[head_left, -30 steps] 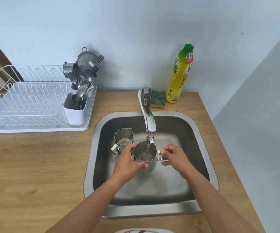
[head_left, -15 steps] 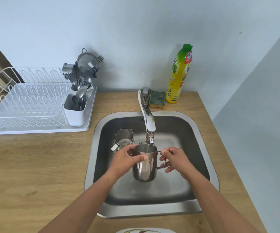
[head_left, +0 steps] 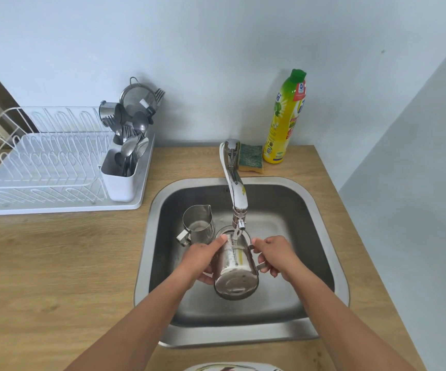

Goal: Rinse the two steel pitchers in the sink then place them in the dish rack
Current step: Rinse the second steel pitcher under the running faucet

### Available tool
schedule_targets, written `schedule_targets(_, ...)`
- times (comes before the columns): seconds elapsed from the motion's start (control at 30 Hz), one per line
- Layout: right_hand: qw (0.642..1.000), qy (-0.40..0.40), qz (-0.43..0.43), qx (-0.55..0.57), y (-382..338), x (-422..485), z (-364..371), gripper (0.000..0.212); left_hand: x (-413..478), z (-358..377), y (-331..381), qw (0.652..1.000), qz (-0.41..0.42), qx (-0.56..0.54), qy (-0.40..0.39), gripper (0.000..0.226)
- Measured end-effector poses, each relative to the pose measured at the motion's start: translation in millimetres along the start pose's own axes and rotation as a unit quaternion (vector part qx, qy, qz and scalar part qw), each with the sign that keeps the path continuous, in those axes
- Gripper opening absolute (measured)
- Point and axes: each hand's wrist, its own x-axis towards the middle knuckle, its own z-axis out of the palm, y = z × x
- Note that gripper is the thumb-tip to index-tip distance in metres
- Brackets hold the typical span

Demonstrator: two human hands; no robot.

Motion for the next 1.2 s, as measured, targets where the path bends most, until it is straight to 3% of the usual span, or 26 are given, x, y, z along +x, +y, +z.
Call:
schedule_targets(0.27,0.999,-0.018,0.025,-0.012,-8,-1,3,0.036,3,-2,1,1.0,-0.018,-0.011,-0.019,0.054)
schedule_targets(0.57,0.996,0.013,-0.016,-0.084,-1,-8,-5,0.034,12,-8,-11,0.984,-0.012,-0.107,-0.142,0.023)
schedule_targets(0.67,0.988,0.052,-0.04,-0.138,-2,-13,-12,0.031,15,-1,-14,0.981,-0.003,-0.109,-0.16,0.036)
schedule_targets(0.8,0.984,0.083,-0.072,-0.139,1,-12,-23,0.025,19,12,-14,0.98,0.007,-0.144,-0.137,0.054)
schedule_targets(1.0,0.982,0.108,-0.127,-0.088,3,-16,-31,0.016,16,26,-1,0.98,0.1,-0.148,-0.088,0.054)
schedule_targets(1.2,0.984,0.103,-0.128,0.072,2,-12,-24,0.014,3,22,13,0.973,0.226,-0.029,0.027,0.062)
